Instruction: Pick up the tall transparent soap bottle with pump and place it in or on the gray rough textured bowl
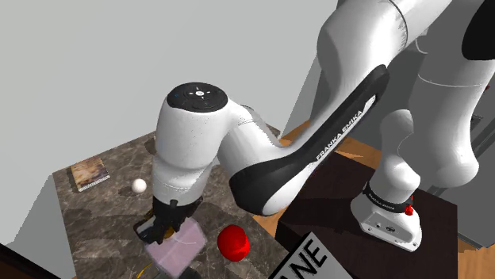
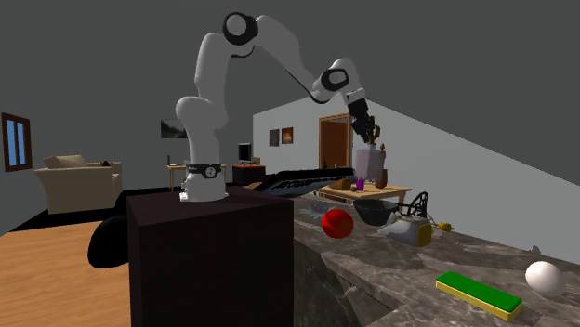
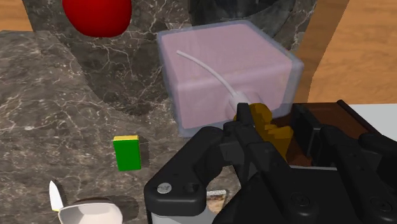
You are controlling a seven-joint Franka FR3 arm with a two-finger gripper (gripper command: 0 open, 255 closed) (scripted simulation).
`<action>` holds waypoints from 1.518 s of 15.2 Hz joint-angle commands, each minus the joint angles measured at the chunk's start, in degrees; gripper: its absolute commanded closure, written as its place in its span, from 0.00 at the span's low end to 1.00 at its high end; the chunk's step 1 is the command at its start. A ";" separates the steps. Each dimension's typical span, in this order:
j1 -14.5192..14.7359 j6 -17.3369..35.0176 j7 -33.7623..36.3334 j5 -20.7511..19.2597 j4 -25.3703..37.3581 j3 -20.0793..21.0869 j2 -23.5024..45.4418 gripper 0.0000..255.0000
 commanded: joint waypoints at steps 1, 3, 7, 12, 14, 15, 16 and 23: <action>2.15 -2.15 3.28 -1.90 4.07 0.33 2.42 1.00; 4.23 -4.37 5.80 -3.43 8.40 0.48 5.02 1.00; 6.78 -5.79 8.78 -5.51 12.99 0.30 8.80 1.00; 7.21 -2.79 10.13 -7.00 11.64 -0.44 10.59 1.00; 7.42 -1.61 10.70 -7.63 11.19 -0.78 11.37 1.00; 7.53 -1.04 10.99 -7.96 10.99 -0.96 11.77 1.00; 7.65 -0.46 11.28 -8.28 10.80 -1.14 12.18 1.00; 8.61 3.44 13.41 -10.64 9.84 -2.61 15.28 1.00</action>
